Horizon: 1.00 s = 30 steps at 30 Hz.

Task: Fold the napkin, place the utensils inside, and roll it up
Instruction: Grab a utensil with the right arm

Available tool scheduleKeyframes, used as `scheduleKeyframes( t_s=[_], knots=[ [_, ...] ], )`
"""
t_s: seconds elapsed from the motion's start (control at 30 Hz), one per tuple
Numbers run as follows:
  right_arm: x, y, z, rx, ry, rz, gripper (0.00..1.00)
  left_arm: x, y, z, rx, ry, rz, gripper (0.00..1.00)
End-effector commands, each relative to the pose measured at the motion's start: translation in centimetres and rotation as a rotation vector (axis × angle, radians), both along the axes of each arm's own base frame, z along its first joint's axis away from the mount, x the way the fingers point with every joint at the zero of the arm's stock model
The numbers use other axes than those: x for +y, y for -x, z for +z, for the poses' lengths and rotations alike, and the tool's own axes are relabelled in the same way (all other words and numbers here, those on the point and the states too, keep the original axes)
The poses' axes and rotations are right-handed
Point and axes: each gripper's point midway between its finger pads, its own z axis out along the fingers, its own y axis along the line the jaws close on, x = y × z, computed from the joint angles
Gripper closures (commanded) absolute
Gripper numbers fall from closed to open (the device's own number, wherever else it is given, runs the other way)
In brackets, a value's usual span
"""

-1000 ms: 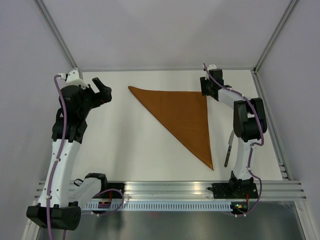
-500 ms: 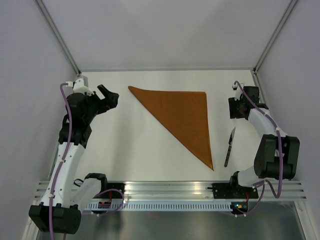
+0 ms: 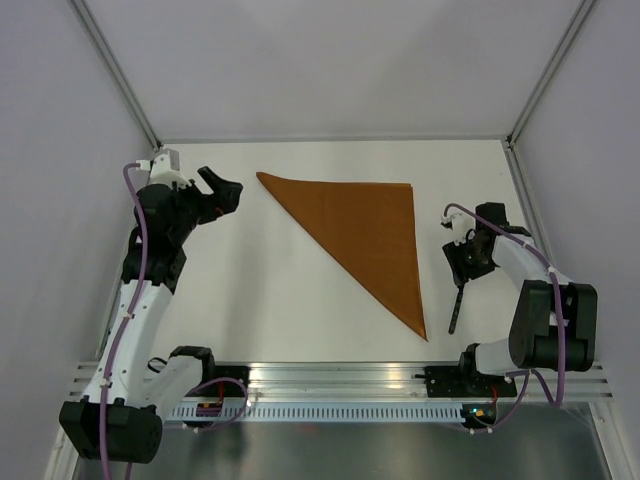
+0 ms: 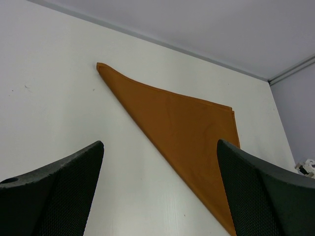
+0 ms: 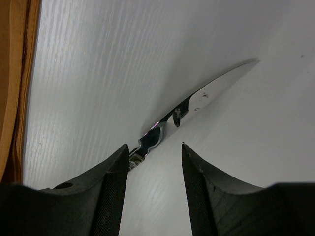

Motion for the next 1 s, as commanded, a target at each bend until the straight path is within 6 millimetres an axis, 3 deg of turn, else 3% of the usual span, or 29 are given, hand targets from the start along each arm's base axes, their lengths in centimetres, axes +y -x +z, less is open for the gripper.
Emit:
scheduleKeyframes(
  t_s=[0.0,0.5,0.73,0.97],
  knots=[
    [0.2,2.2,-0.5,0.065,0.002,0.091,0.47,-0.3,-0.4,1.4,-0.048,0.035,-0.007,0.00],
    [0.8,5.0,-3.0,0.192,-0.033,0.155,0.47,0.0,-0.8,0.9,-0.035,0.020,0.006,0.00],
    [0.6,5.2,-3.8,0.227,-0.031,0.141,0.57,0.1,-1.0,0.7,-0.031,0.019,0.009,0.00],
    [0.4,4.2,-4.2,0.213,-0.020,0.100,0.68,0.1,-1.2,0.5,-0.029,0.013,0.013,0.00]
  ],
)
